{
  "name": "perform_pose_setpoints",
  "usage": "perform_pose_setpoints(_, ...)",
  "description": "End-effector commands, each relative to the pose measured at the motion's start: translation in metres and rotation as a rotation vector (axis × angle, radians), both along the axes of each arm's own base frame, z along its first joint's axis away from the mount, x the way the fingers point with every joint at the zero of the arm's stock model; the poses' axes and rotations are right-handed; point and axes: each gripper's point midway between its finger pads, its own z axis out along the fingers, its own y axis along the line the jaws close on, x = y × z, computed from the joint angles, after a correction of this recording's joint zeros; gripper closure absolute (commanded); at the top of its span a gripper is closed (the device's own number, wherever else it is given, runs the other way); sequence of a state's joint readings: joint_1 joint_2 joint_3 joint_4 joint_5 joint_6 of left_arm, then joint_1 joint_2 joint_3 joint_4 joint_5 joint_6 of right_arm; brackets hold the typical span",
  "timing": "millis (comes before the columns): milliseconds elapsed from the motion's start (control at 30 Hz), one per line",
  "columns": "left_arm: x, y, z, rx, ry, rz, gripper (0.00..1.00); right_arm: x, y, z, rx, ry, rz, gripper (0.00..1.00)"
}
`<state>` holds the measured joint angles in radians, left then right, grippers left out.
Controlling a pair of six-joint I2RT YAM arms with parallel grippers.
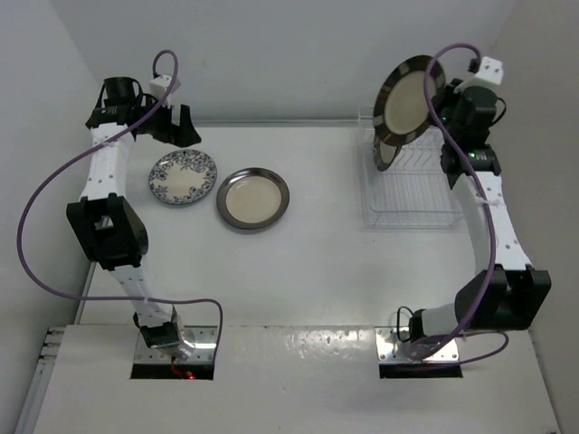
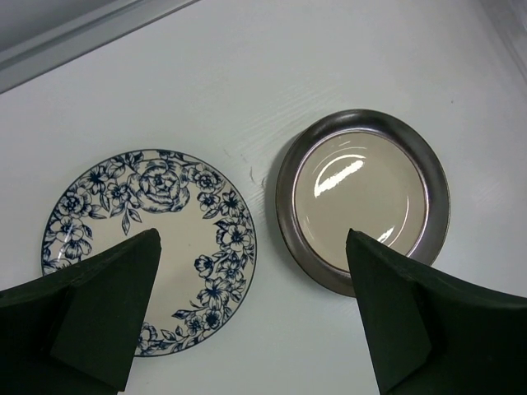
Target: Load the plates into the dish rack
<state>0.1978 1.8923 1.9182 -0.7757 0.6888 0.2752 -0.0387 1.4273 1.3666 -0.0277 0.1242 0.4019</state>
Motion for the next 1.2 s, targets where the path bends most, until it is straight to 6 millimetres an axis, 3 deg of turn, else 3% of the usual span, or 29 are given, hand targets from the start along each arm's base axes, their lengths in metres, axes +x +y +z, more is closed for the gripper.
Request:
perform_pose_setpoints(0,-0.005,-0.005,0.02,-0.011,-0.048,-0.01,0.0,-0.044,-0.053,0.138,-0.119,-0.364,-0.224,1.0)
perform_pose_setpoints(167,-0.005,-0.008,0.017,-0.026,-0.042,-0.025,0.0,-0.05,-0.083,0.155,-0.141,-0.391,-0.299,1.0)
perform_pose_setpoints(367,-0.007,-0.008,0.01,-0.03,-0.022,-0.024,0.0,-0.025,-0.103,0.126,-0.344,-0.264,-0.33,1.0)
perform_pose_setpoints(467,-0.007,-0.008,0.01,-0.03,-0.022,-0.024,0.0,-0.005,-0.09,0.114,-0.407,-0.228,-0.238,1.0)
perform_pose_setpoints(633,-0.007,-0.008,0.006,-0.032,-0.013,-0.024,0.0,0.028,-0.084,0.074,-0.485,-0.127,-0.176,1.0)
perform_pose_setpoints(833,-0.011,-0.009,0.003,-0.034,-0.003,-0.024,0.0,0.056,-0.077,0.039,-0.538,-0.069,-0.137,1.0)
perform_pose_setpoints(1167,-0.014,-0.01,0.0,-0.036,0.006,-0.024,0.0,0.081,-0.078,0.022,-0.553,-0.039,-0.149,1.0)
